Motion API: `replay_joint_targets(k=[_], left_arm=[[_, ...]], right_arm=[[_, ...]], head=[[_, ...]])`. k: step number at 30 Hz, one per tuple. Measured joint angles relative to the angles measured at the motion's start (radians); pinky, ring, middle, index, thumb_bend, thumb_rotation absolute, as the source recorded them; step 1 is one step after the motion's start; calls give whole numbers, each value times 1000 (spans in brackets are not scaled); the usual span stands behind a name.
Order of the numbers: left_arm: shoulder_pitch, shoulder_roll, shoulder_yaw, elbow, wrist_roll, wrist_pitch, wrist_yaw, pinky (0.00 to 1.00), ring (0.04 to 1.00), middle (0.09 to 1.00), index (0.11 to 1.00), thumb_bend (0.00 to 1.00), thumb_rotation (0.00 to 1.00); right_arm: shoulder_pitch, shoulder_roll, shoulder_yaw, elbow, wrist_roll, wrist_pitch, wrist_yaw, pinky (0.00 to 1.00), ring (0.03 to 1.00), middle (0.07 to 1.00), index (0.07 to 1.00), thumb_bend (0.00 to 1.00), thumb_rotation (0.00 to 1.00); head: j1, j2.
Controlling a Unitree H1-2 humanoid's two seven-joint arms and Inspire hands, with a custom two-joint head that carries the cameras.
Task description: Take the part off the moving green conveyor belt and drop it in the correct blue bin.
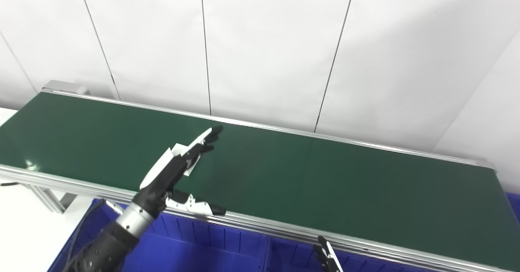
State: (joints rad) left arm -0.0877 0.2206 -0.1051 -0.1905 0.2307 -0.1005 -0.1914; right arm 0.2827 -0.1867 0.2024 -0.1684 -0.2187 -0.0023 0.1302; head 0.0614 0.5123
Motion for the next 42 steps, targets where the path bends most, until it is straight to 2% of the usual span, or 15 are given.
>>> replay_joint_targets(k=[4,7,10,12,16,20,23,32,42], left_arm=[[-81,43,7,56,41,54,-11,902,960,986,958,794,313],[-150,66,12,140,57,55,-9,889,948,979,956,810,294],[-209,83,5,242,88,52,-8,837,927,975,948,823,231],[-241,91,-11,301,123,44,-3,819,922,976,946,830,220],[-298,117,-65,407,230,23,15,846,938,975,945,847,203],[-337,123,-114,468,320,20,40,952,976,967,937,855,182],[-368,123,-146,515,373,17,54,988,981,962,931,869,158],[-453,123,-231,630,497,23,80,998,989,977,936,908,156],[-488,122,-304,741,590,40,100,1000,1000,1000,951,894,163]], right_arm=[[-16,0,0,0,0,-1,0,908,905,920,987,825,27],[-17,1,1,0,-1,-1,0,885,899,918,985,826,19],[-17,1,1,0,0,-1,2,859,896,919,984,825,9],[-17,0,2,0,-2,-1,2,864,895,919,985,822,14],[-22,0,6,0,-5,-1,5,868,899,918,988,817,21],[-22,-1,6,0,-5,-2,5,872,889,909,983,825,12],[-22,0,6,0,-4,-2,4,878,894,909,984,824,10],[-16,0,5,-1,2,-3,5,898,908,916,993,813,23],[-7,-2,3,-8,11,-3,5,913,910,917,999,814,4]], head=[[-8,12],[-11,15],[-12,20],[-8,21],[-3,26],[3,29],[9,31],[35,25],[57,26]])
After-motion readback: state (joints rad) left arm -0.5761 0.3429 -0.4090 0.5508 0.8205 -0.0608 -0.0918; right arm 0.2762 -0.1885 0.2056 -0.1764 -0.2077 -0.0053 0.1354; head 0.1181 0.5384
